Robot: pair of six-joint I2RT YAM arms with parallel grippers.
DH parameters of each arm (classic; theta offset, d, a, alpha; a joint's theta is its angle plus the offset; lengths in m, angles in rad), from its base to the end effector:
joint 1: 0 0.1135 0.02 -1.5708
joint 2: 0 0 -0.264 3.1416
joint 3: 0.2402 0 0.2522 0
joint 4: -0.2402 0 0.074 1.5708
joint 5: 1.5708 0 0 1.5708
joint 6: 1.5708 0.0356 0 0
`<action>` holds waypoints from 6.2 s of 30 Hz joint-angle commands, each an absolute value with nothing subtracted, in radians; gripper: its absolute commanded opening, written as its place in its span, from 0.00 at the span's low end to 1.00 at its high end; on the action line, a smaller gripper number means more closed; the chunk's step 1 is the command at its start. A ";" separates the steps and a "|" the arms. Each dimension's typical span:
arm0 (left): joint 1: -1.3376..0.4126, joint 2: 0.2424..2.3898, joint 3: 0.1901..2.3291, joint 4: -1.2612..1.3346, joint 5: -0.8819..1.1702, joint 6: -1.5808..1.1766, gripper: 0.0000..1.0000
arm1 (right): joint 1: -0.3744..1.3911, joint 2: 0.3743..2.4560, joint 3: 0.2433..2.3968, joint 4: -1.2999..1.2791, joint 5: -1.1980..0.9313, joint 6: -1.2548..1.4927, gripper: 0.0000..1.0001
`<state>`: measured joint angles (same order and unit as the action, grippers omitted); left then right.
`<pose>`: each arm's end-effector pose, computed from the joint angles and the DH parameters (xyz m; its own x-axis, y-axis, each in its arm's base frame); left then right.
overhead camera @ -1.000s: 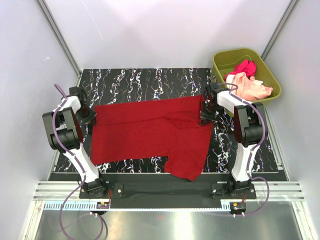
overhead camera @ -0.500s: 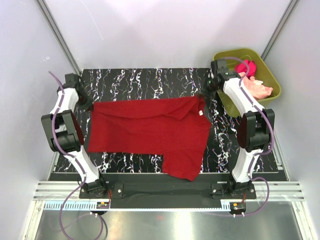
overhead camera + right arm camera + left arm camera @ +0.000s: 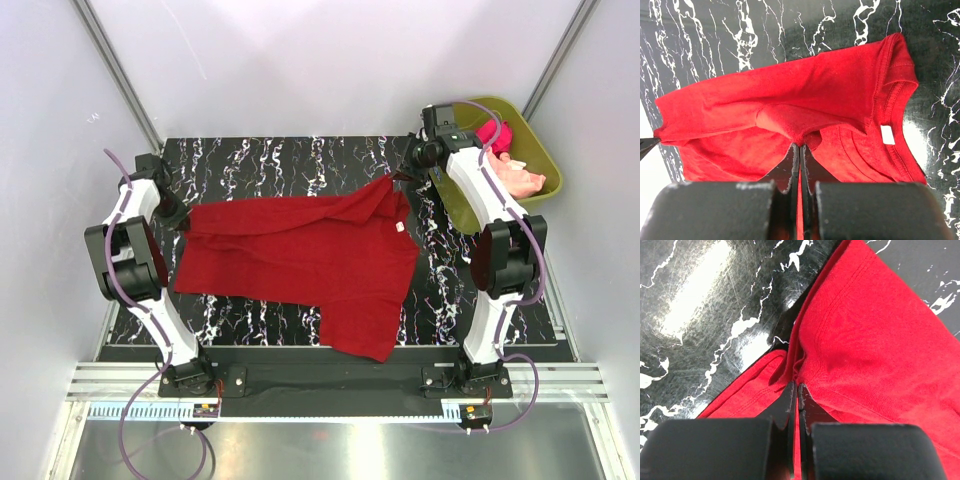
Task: Fold and stack the t-shirts
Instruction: Fold the tshirt
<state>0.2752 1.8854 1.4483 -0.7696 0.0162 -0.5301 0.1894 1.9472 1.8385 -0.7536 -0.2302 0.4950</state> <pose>0.3736 0.1049 0.2128 -0.6413 -0.7064 -0.2996 -0.6843 0.7032 -0.1931 0.4284 0.0904 0.3096 -0.8126 0.3152 -0.4903 0.0647 0.8847 0.4616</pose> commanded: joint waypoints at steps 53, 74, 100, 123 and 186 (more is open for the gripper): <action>0.276 2.149 1.847 -0.336 0.322 -0.687 0.00 | 0.103 2.286 2.421 -0.583 -0.248 0.529 0.00; 0.268 2.250 2.000 -0.336 0.426 -0.669 0.00 | 0.058 2.269 2.404 -0.584 -0.314 0.569 0.00; 0.275 2.152 1.875 -0.738 0.221 -0.417 0.00 | 0.058 1.744 1.617 -0.675 -0.319 0.578 0.00; 0.287 2.109 1.744 -0.750 0.127 -0.393 0.00 | 0.060 1.701 1.462 -0.716 -0.305 0.538 0.00; 0.267 2.427 2.059 -0.675 0.287 -0.651 0.39 | 0.250 2.735 2.643 -0.761 0.130 0.342 0.46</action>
<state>0.2687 2.4432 2.0533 -0.6613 0.3119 -0.7246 0.2501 2.7281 2.5992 -0.7883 0.1112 0.4217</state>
